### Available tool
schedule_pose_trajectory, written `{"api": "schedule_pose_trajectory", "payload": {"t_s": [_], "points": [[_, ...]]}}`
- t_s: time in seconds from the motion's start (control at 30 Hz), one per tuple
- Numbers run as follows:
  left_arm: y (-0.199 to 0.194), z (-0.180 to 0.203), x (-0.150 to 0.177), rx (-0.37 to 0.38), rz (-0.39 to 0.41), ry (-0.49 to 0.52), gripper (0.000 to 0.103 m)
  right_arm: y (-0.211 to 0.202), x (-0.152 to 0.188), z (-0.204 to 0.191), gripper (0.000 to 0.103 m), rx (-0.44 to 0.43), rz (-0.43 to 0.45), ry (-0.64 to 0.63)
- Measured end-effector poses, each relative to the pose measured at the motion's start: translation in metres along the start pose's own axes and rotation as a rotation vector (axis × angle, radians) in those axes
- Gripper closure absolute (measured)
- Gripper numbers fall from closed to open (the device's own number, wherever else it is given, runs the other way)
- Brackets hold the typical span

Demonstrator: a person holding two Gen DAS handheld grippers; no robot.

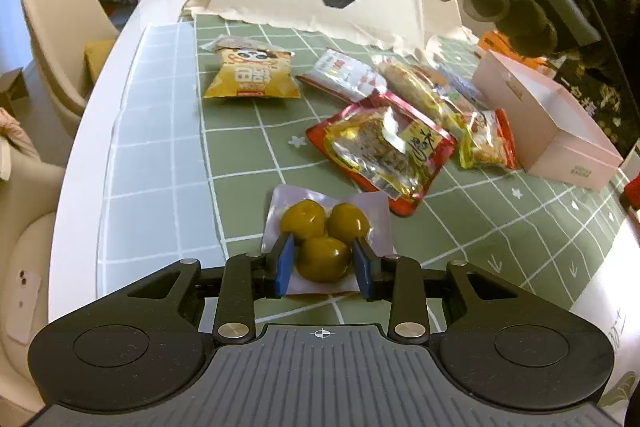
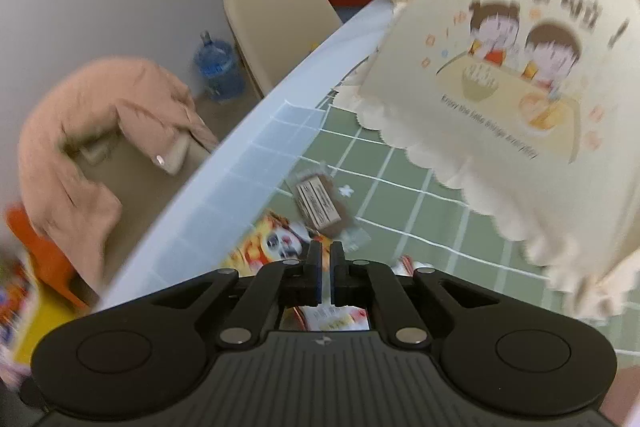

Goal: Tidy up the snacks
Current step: 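Grasp the brown cookie packet with the right gripper while the left holds the snack tray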

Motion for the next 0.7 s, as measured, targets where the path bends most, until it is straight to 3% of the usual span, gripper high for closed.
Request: {"api": "schedule_pose_trajectory", "payload": {"t_s": [0.07,0.13,0.2,0.3,0.5,0.7], "points": [[0.001,0.001,-0.002,-0.008,-0.021,0.016,0.067,0.004,-0.001,-0.003,0.081,0.076,0.004,-0.079],[0.003,0.003,-0.003,-0.022,-0.043,0.043,0.067,0.020,-0.010,-0.005,0.042,0.138,0.003,-0.107],[0.005,0.007,-0.002,-0.032,-0.047,0.086,0.066,0.042,-0.018,-0.010,0.038,0.142,0.016,-0.095],[0.003,0.007,0.002,-0.030,-0.022,0.103,0.066,0.080,-0.025,-0.024,0.038,0.056,-0.002,-0.063],[0.003,0.005,0.003,-0.024,-0.005,0.085,0.066,0.128,-0.025,-0.025,0.040,0.078,-0.071,-0.051],[0.003,0.006,0.000,-0.012,-0.014,0.088,0.066,0.101,-0.011,-0.030,0.095,0.006,-0.109,-0.013]]}}
Point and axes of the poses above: each gripper's, at about its wrist camera, not at the fingertips, and y roughly the way its jaws point, z to its right, x to its underside, the point moved 10 cm from there along y, roughly the way its jaws point, and after that the axes turned 7 degrees about x, right-handed, at the moved point
